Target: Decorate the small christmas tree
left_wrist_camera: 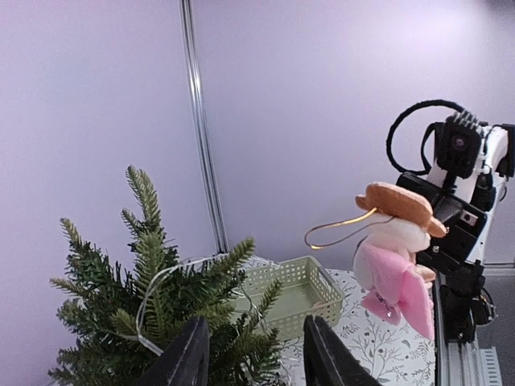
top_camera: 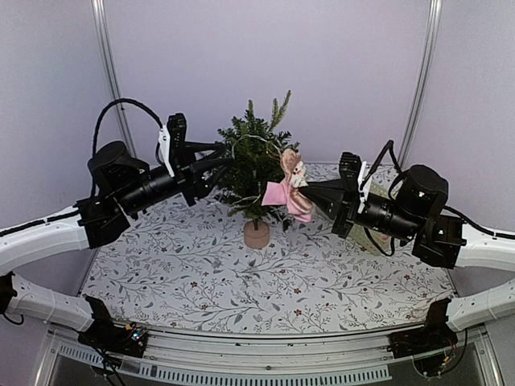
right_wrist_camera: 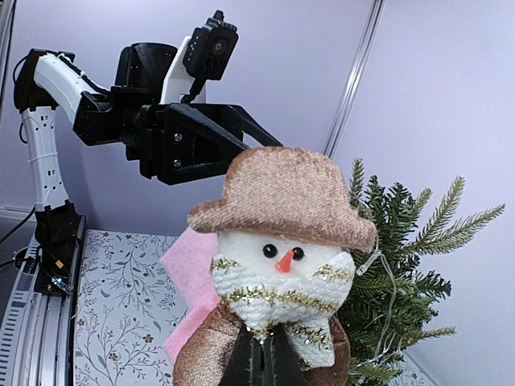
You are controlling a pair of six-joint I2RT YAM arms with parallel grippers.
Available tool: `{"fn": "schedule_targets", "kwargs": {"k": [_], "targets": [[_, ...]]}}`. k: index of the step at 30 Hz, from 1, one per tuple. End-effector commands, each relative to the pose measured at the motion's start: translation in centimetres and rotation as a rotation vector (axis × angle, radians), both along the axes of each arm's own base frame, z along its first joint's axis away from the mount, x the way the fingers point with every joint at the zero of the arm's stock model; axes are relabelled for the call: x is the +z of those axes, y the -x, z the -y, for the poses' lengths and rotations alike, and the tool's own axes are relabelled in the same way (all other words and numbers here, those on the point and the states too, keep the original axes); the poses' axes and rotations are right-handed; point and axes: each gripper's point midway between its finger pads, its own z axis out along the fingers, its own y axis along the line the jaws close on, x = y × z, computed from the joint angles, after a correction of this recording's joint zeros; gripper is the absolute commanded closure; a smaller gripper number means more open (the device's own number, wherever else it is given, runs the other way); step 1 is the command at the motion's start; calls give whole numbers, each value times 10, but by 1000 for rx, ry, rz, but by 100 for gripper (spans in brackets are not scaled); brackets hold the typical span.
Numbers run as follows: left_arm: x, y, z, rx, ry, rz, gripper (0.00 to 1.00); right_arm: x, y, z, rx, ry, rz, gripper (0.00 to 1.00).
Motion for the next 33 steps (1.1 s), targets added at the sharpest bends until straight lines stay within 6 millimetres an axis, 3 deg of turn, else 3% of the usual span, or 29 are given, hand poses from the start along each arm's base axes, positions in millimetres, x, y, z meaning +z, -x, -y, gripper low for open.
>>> {"fn": "schedule_targets", "kwargs": {"k": [1, 5, 13, 23, 33], "targets": [[17, -22, 7, -15, 13, -28, 58, 25, -10, 6, -15, -43, 49, 100], [26, -37, 18, -24, 18, -39, 59, 23, -20, 6, -25, -33, 46, 100], [34, -42, 29, -62, 27, -17, 62, 17, -37, -6, -11, -14, 19, 100], [26, -48, 36, -61, 11, -26, 64, 7, -55, -1, -31, -15, -24, 100], [23, -51, 41, -69, 9, -21, 65, 10, -52, -2, 10, -23, -18, 100]]}}
